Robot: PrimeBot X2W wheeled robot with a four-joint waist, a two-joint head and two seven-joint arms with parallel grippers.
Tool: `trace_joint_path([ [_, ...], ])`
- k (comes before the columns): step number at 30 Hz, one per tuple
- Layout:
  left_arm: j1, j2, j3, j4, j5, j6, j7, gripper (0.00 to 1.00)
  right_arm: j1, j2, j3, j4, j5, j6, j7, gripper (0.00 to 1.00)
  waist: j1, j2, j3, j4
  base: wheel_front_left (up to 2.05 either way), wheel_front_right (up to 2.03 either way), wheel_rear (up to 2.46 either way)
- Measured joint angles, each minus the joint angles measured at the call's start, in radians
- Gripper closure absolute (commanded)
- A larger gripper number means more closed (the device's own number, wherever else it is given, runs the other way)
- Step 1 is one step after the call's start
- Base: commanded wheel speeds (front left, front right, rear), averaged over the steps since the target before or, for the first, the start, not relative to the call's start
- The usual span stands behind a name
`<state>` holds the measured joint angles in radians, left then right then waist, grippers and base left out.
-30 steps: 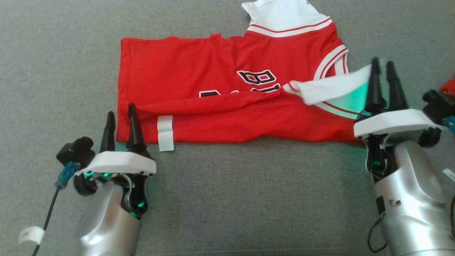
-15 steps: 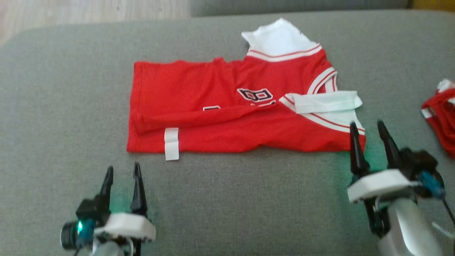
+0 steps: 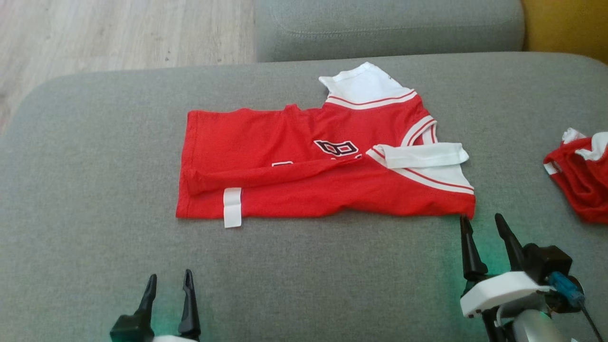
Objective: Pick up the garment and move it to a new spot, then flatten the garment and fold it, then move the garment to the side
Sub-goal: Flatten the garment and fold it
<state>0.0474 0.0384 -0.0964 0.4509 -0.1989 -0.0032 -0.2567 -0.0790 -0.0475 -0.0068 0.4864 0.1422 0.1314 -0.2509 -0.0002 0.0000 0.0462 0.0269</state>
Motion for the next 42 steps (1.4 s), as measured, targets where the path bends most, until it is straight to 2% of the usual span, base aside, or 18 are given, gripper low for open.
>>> trace_joint_path([
  [5, -0.027, 0.001, 0.001, -0.002, -0.038, -0.012, 0.000, 0.00, -0.006, 0.000, 0.002, -0.006, 0.005, 0.000, 0.000, 0.00, 0.0002, 0.0000, 0.036, -0.002, 0.00, 0.00, 0.00],
  [8, -0.099, 0.001, 0.006, 0.009, -0.047, -0.037, 0.000, 0.00, -0.033, 0.000, 0.001, -0.017, 0.008, 0.000, 0.000, 0.00, 0.0003, 0.0000, 0.072, -0.004, 0.00, 0.00, 0.00],
  [16, -0.295, -0.002, 0.069, 0.137, -0.073, -0.069, 0.000, 0.00, -0.130, 0.000, 0.017, -0.038, 0.019, 0.000, 0.000, 0.00, 0.0005, 0.0000, 0.176, -0.024, 0.00, 0.00, 0.00],
  [23, -0.366, -0.003, 0.124, 0.220, -0.074, -0.095, 0.000, 0.00, -0.161, 0.000, 0.028, -0.048, 0.036, 0.000, 0.000, 0.00, 0.0005, 0.0000, 0.236, -0.057, 0.00, 0.00, 0.00],
  [29, -0.414, -0.001, 0.121, 0.270, -0.110, -0.113, -0.018, 0.00, -0.166, 0.000, 0.001, -0.016, 0.030, 0.000, 0.000, 0.00, 0.0002, 0.0000, 0.273, -0.076, 0.00, 0.00, 0.00],
  [30, -0.421, 0.002, 0.114, 0.279, -0.118, -0.113, -0.019, 0.30, -0.170, 0.000, -0.003, -0.005, 0.026, 0.000, 0.000, 0.00, 0.0001, 0.0000, 0.276, -0.077, 0.00, 0.00, 0.00],
  [31, -0.428, 0.005, 0.101, 0.289, -0.123, -0.113, -0.025, 0.54, -0.175, 0.000, -0.005, 0.006, 0.023, 0.000, 0.000, 0.00, 0.0001, 0.0000, 0.278, -0.077, 0.00, 0.00, 0.00],
  [33, -0.439, 0.009, 0.082, 0.306, -0.137, -0.113, -0.028, 0.74, -0.186, 0.000, -0.007, 0.021, 0.023, 0.000, 0.000, 0.00, 0.0000, 0.0000, 0.282, -0.075, 0.00, 0.00, 0.00],
  [35, -0.451, 0.021, 0.033, 0.320, -0.177, -0.113, -0.034, 1.00, -0.199, 0.000, -0.004, 0.044, 0.024, 0.000, 0.000, 0.00, 0.0000, 0.0000, 0.285, -0.072, 0.00, 0.00, 0.00],
  [40, -0.467, 0.045, -0.070, 0.321, -0.266, -0.112, -0.035, 1.00, -0.229, -0.002, 0.023, 0.120, 0.024, 0.000, -0.013, 0.00, 0.0000, 0.0000, 0.293, -0.061, 0.00, 0.00, 0.00],
  [41, -0.470, 0.048, -0.084, 0.322, -0.280, -0.112, -0.035, 1.00, -0.241, -0.004, 0.028, 0.139, 0.024, 0.000, -0.015, 0.06, 0.0000, 0.0000, 0.294, -0.059, 0.00, 0.00, 0.00],
  [42, -0.473, 0.051, -0.102, 0.322, -0.291, -0.112, -0.035, 1.00, -0.252, -0.006, 0.034, 0.156, 0.025, 0.000, -0.020, 0.55, 0.0000, 0.0000, 0.295, -0.056, 0.00, 0.00, 0.00],
])
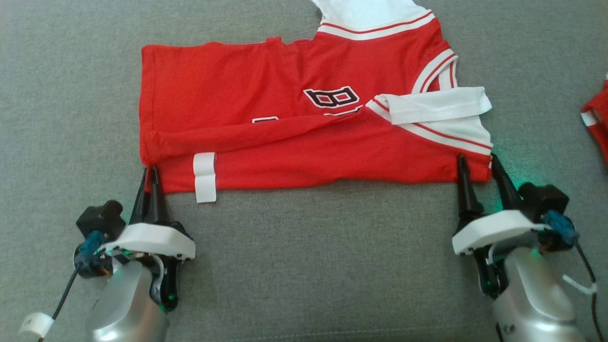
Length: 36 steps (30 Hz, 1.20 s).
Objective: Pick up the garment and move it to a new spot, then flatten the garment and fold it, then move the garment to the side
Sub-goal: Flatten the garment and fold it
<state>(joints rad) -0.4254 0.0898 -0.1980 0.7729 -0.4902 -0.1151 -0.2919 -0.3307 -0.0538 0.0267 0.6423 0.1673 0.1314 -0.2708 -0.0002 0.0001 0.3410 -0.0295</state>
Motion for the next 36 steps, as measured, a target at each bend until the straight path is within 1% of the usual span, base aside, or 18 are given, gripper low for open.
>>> trace_joint_path([
  [1, -0.002, 0.003, -0.012, 0.000, -0.014, 0.000, 0.000, 1.00, -0.014, -0.003, 0.005, 0.016, 0.003, 0.000, -0.002, 1.00, 0.0000, 0.0000, 0.000, 0.002, 0.00, 0.00, 0.00],
  [6, 0.000, 0.016, -0.047, -0.022, -0.063, 0.000, 0.005, 1.00, -0.038, -0.002, 0.014, 0.040, 0.044, 0.000, -0.001, 1.00, 0.0003, 0.0000, -0.009, 0.009, 0.00, 0.00, 0.00],
  [10, 0.021, 0.006, -0.053, -0.085, -0.070, -0.004, 0.028, 1.00, -0.034, 0.002, 0.001, 0.027, 0.088, 0.000, 0.009, 1.00, 0.0005, -0.0001, -0.032, 0.015, 0.00, 0.00, 0.00],
  [15, 0.040, -0.004, -0.002, -0.164, -0.054, -0.017, 0.033, 1.00, -0.056, 0.002, -0.030, -0.002, 0.133, 0.000, 0.013, 1.00, 0.0005, -0.0001, -0.080, 0.019, 0.00, 0.00, 0.00],
  [18, 0.043, -0.002, 0.038, -0.185, -0.031, -0.017, 0.033, 1.00, -0.083, 0.001, -0.029, -0.001, 0.161, 0.000, 0.013, 1.00, 0.0003, -0.0001, -0.119, 0.022, 0.00, 0.00, 0.00],
  [20, 0.056, -0.003, 0.046, -0.188, -0.021, -0.017, 0.033, 1.00, -0.087, -0.009, -0.020, 0.011, 0.189, 0.000, 0.013, 1.00, 0.0002, -0.0001, -0.150, 0.023, 0.00, 0.00, 0.00],
  [23, 0.121, -0.006, 0.065, -0.176, -0.018, -0.017, 0.033, 1.00, -0.060, -0.030, 0.012, 0.038, 0.229, 0.000, 0.013, 1.00, 0.0001, -0.0001, -0.196, 0.023, 0.00, 0.00, 0.00],
  [27, 0.244, -0.020, 0.067, -0.128, -0.018, -0.017, 0.035, 1.00, 0.042, -0.049, 0.059, 0.067, 0.261, 0.000, 0.013, 1.00, -0.0001, -0.0001, -0.236, 0.021, 0.00, 0.00, 0.00],
  [28, 0.267, -0.025, 0.067, -0.120, -0.018, -0.017, 0.035, 1.00, 0.066, -0.051, 0.065, 0.075, 0.267, 0.000, 0.013, 0.70, -0.0002, -0.0001, -0.239, 0.021, 0.00, 0.00, 0.00],
  [29, 0.284, -0.030, 0.067, -0.114, -0.018, -0.017, 0.035, 1.00, 0.088, -0.051, 0.067, 0.081, 0.271, 0.000, 0.013, 0.70, -0.0002, 0.0000, -0.237, 0.021, 0.00, 0.00, 0.00],
  [30, 0.291, -0.034, 0.069, -0.108, -0.017, -0.017, 0.035, 0.54, 0.104, -0.053, 0.071, 0.084, 0.271, 0.000, 0.013, 0.00, -0.0001, -0.0001, -0.233, 0.022, 0.00, 0.00, 0.00],
  [31, 0.286, -0.035, 0.074, -0.101, 0.000, -0.017, 0.035, 0.00, 0.115, -0.059, 0.069, 0.077, 0.262, 0.000, 0.013, 0.00, 0.0001, -0.0001, -0.223, 0.024, 0.00, 0.00, 0.00],
  [36, 0.227, -0.021, 0.070, -0.115, 0.054, -0.017, 0.035, 0.00, 0.087, -0.066, 0.047, 0.016, 0.213, 0.000, 0.013, 0.00, 0.0002, -0.0001, -0.192, 0.029, 0.00, 0.00, 0.00],
])
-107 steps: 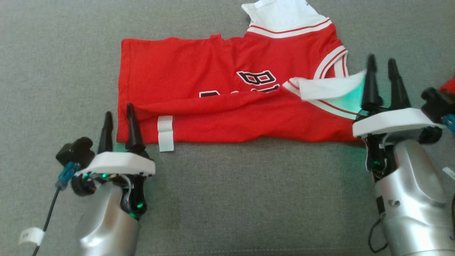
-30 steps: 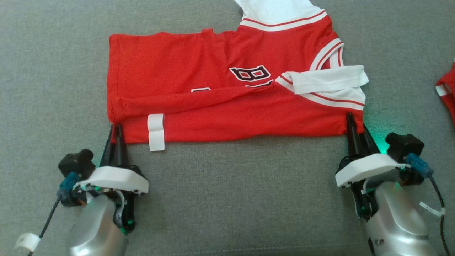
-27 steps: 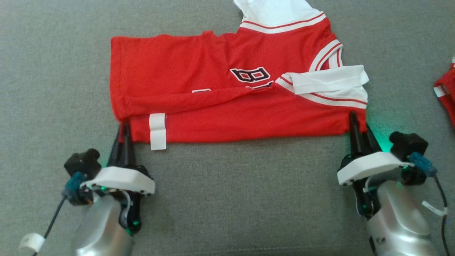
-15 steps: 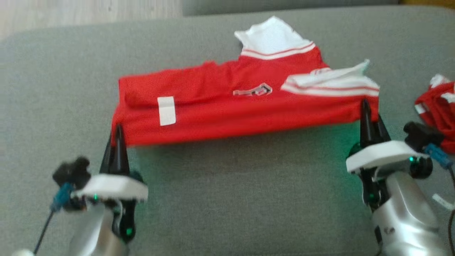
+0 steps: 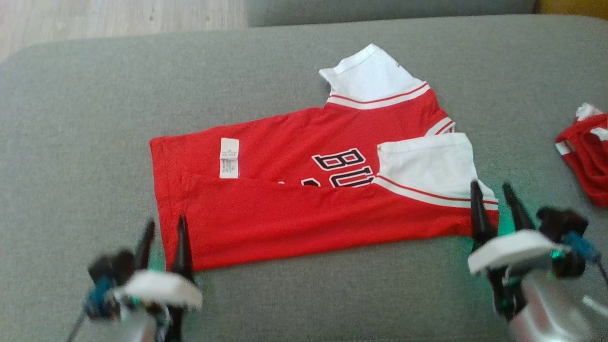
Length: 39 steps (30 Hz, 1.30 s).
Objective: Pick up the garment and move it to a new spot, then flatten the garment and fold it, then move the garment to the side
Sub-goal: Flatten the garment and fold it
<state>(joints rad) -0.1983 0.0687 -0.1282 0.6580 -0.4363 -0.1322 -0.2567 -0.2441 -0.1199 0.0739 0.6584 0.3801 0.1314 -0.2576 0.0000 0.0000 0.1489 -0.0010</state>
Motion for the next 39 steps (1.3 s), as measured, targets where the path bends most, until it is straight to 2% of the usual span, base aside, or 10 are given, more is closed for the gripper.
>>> trace_joint_path([
  [5, -0.212, 0.091, -0.075, 0.024, 0.009, 0.000, 0.001, 0.00, -0.111, -0.007, 0.004, -0.036, -0.050, 0.000, 0.000, 0.00, 0.0001, 0.0000, 0.050, 0.007, 0.00, 0.00, 0.00],
  [11, -0.423, 0.210, -0.258, 0.123, -0.116, 0.000, 0.203, 0.00, -0.243, -0.009, 0.061, -0.036, -0.065, 0.000, 0.000, 0.00, 0.0002, 0.0000, 0.120, 0.006, 0.00, 0.00, 0.00],
  [16, -0.491, 0.303, -0.375, 0.142, -0.224, 0.000, 0.291, 0.00, -0.324, -0.013, 0.115, -0.030, -0.075, 0.000, 0.000, 0.00, 0.0002, 0.0000, 0.178, -0.003, 0.00, 0.00, 0.00],
  [19, -0.511, 0.328, -0.430, 0.143, -0.285, 0.000, 0.315, 0.00, -0.348, -0.018, 0.131, -0.026, -0.074, 0.000, 0.000, 0.00, 0.0003, 0.0000, 0.207, -0.008, 0.00, 0.00, 0.00],
  [28, -0.579, 0.356, -0.532, 0.150, -0.405, 0.000, 0.255, 0.00, -0.392, -0.031, 0.152, -0.006, -0.071, 0.000, 0.000, 0.00, 0.0001, 0.0000, 0.260, -0.006, 0.00, 0.00, 0.00],
  [29, -0.583, 0.357, -0.550, 0.146, -0.420, 0.000, 0.255, 0.04, -0.404, -0.035, 0.154, -0.001, -0.069, 0.000, 0.000, 0.00, 0.0001, 0.0000, 0.264, -0.004, 0.00, 0.00, 0.00],
  [30, -0.588, 0.360, -0.566, 0.139, -0.436, 0.000, 0.256, 0.56, -0.416, -0.041, 0.157, 0.005, -0.064, 0.000, 0.000, 0.00, 0.0000, 0.0000, 0.267, -0.002, 0.00, 0.00, 0.00],
  [31, -0.593, 0.364, -0.587, 0.129, -0.457, 0.000, 0.262, 1.00, -0.430, -0.048, 0.162, 0.014, -0.062, 0.000, 0.000, 0.00, 0.0001, 0.0000, 0.269, 0.001, 0.00, 0.00, 0.00],
  [35, -0.599, 0.368, -0.662, 0.063, -0.534, 0.000, 0.268, 1.00, -0.505, -0.077, 0.185, 0.081, -0.044, 0.000, 0.040, 0.00, 0.0001, 0.0000, 0.278, 0.023, 0.00, 0.00, 0.00],
  [39, -0.623, 0.370, -0.732, 0.039, -0.552, 0.000, 0.211, 1.00, -0.617, -0.115, 0.206, 0.163, -0.030, 0.000, 0.134, 0.00, 0.0001, 0.0000, 0.288, 0.062, 0.00, 0.00, 0.00],
])
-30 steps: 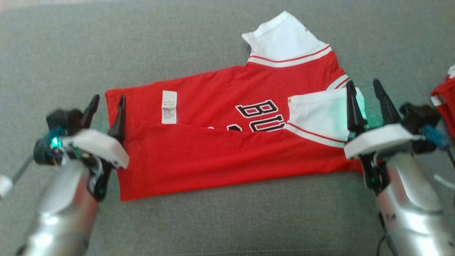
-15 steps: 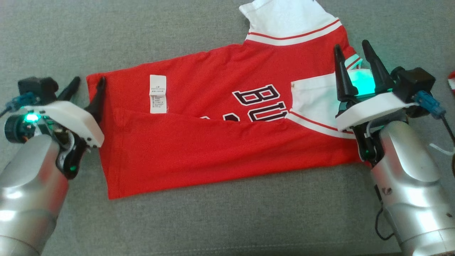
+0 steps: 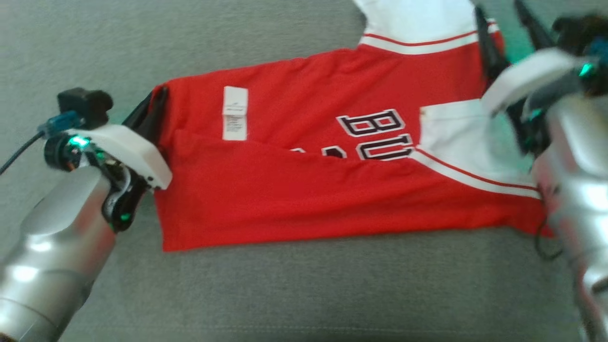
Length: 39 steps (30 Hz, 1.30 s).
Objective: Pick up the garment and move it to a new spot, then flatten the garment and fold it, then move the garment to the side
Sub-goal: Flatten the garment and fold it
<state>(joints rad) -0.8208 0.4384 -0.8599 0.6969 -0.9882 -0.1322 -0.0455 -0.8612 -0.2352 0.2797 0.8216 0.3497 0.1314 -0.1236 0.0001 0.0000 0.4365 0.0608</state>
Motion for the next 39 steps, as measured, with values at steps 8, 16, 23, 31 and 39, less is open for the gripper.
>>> trace_joint_path([
  [8, -0.096, -0.071, -0.141, -0.004, -0.038, 0.000, -0.101, 1.00, -0.225, -0.087, 0.062, 0.166, 0.002, 0.000, 0.197, 0.00, 0.0000, 0.0000, 0.029, 0.125, 0.00, 0.00, 0.00],
  [16, -0.149, -0.123, -0.265, 0.006, -0.096, 0.000, -0.163, 1.00, -0.322, -0.125, 0.102, 0.315, -0.023, 0.000, 0.337, 0.00, -0.0001, 0.0000, 0.068, 0.233, 0.00, 0.00, 0.00],
  [23, -0.186, -0.130, -0.317, 0.015, -0.144, 0.000, -0.186, 1.00, -0.375, -0.134, 0.108, 0.359, -0.017, 0.000, 0.364, 0.99, -0.0001, 0.0000, 0.087, 0.252, 0.00, 0.00, 0.00],
  [31, -0.229, -0.123, -0.271, 0.063, -0.150, 0.000, -0.204, 1.00, -0.377, -0.148, 0.113, 0.354, -0.025, 0.000, 0.173, 1.00, -0.0001, 0.0000, 0.090, 0.227, 0.00, 0.00, 0.00],
  [39, -0.240, -0.125, -0.009, 0.095, 0.046, 0.000, -0.207, 1.00, -0.440, -0.138, 0.072, 0.360, -0.112, 0.000, -0.085, 1.00, 0.0000, 0.0001, 0.083, 0.168, 0.00, 0.00, 0.00],
])
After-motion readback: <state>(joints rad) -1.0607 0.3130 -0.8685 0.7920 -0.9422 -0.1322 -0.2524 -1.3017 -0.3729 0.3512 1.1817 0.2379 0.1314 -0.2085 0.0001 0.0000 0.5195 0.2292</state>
